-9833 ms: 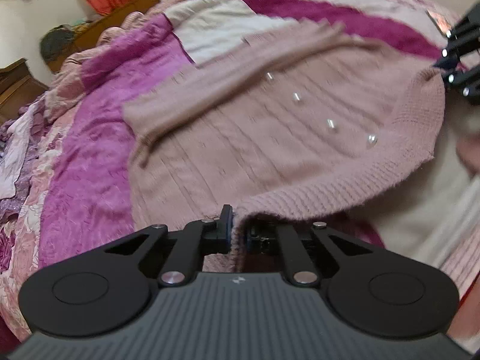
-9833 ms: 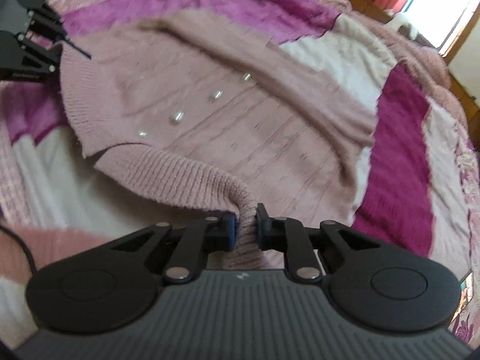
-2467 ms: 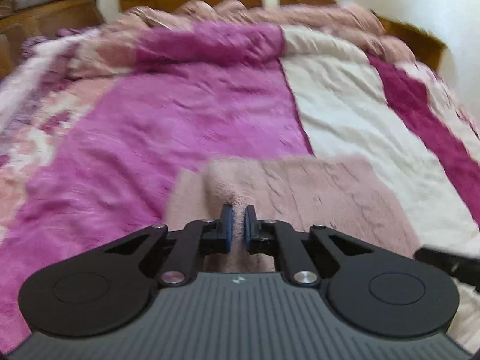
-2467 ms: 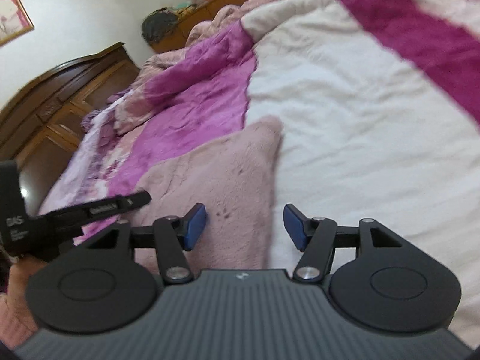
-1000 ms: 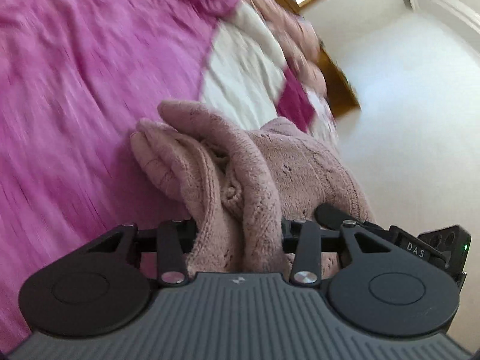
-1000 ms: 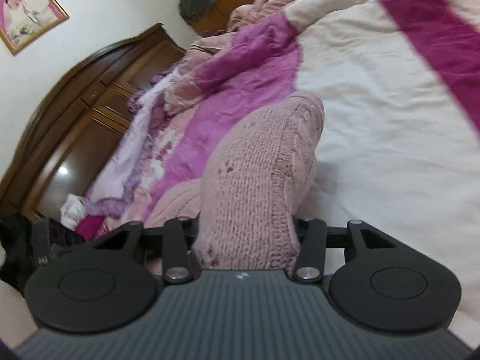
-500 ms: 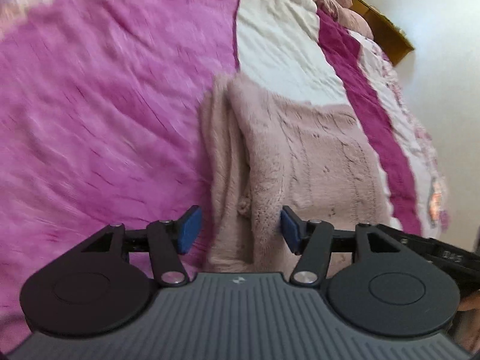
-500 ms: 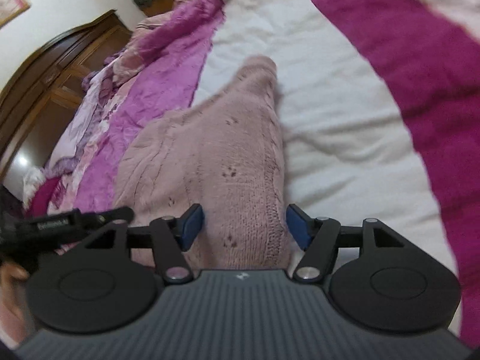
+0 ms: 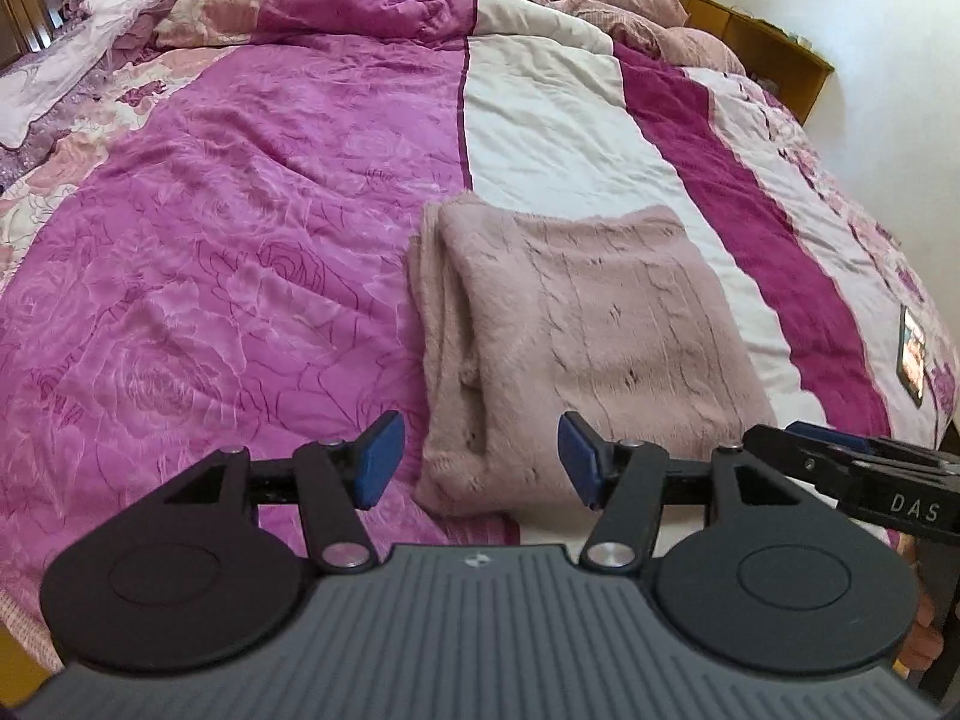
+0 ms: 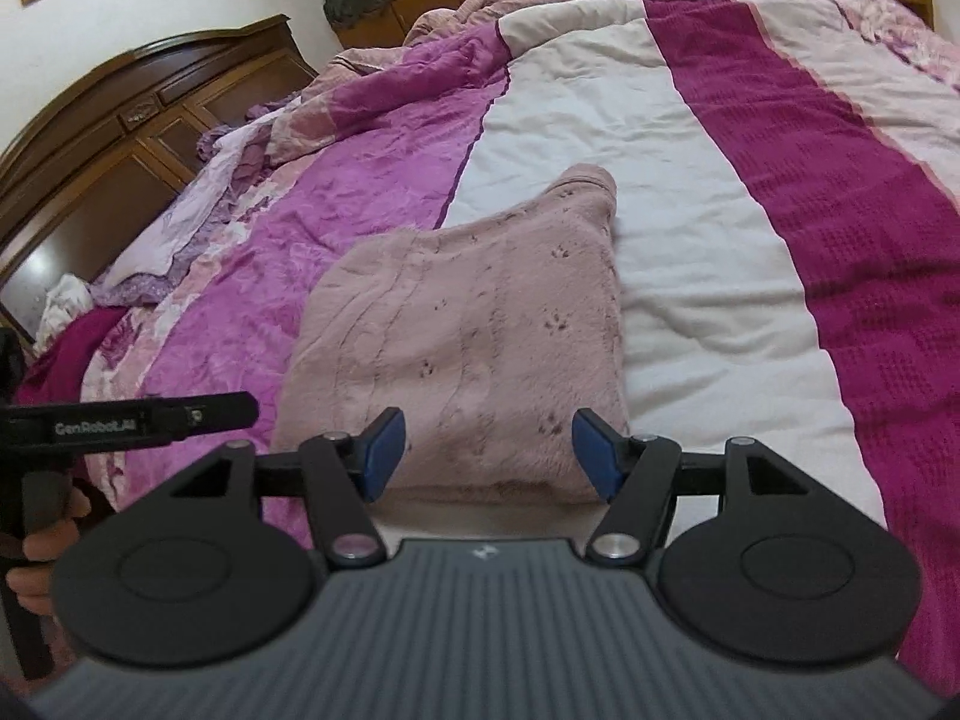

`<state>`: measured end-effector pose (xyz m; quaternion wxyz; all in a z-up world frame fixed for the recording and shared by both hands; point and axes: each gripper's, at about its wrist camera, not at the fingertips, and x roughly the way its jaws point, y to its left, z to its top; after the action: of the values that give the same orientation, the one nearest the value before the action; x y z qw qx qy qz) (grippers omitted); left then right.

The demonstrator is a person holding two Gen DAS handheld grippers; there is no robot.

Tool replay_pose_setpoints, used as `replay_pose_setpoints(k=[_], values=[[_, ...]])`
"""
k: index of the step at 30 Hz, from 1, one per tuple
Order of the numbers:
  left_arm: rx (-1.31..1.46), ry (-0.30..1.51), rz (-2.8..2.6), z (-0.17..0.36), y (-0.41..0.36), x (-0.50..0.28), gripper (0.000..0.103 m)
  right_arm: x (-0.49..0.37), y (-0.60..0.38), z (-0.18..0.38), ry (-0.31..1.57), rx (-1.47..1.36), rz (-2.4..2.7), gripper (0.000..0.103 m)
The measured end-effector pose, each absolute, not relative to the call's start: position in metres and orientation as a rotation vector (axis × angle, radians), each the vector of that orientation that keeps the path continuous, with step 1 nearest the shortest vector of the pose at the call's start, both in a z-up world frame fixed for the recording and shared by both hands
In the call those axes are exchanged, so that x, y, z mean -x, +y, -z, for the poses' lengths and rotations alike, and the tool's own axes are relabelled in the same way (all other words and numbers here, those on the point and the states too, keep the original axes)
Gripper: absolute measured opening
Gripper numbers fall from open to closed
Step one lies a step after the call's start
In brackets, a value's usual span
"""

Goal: Fold small clothes
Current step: 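Pull both open tools back from the folded cardigan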

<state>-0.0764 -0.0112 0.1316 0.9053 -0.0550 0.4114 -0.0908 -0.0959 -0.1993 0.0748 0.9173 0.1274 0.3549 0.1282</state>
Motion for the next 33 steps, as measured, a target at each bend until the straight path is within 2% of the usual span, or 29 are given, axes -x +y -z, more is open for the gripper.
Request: replay_pose_setpoints(k=[4,7,19,33], values=[[0.077,0.848,0.135,-0.126,-0.029,0.084,0.072,0.108,-0.192,-0.077,0.723,-0.219,-0.260,0.076],[0.035,0.847,0.100,-0.120,-0.043,0.089,0.073,0.113,-0.189,-0.076,0.720,-0.191,-0.233,0.081],[-0.034,0.899,0.084,-0.094,-0.067,0.091,0.073,0.113,-0.187,-0.048,0.814,-0.167,-0.172,0.081],[-0.012,0.941,0.066,-0.086,-0.061,0.088,0.073,0.112,-0.184,-0.046,0.833,-0.166,-0.173,0.081]])
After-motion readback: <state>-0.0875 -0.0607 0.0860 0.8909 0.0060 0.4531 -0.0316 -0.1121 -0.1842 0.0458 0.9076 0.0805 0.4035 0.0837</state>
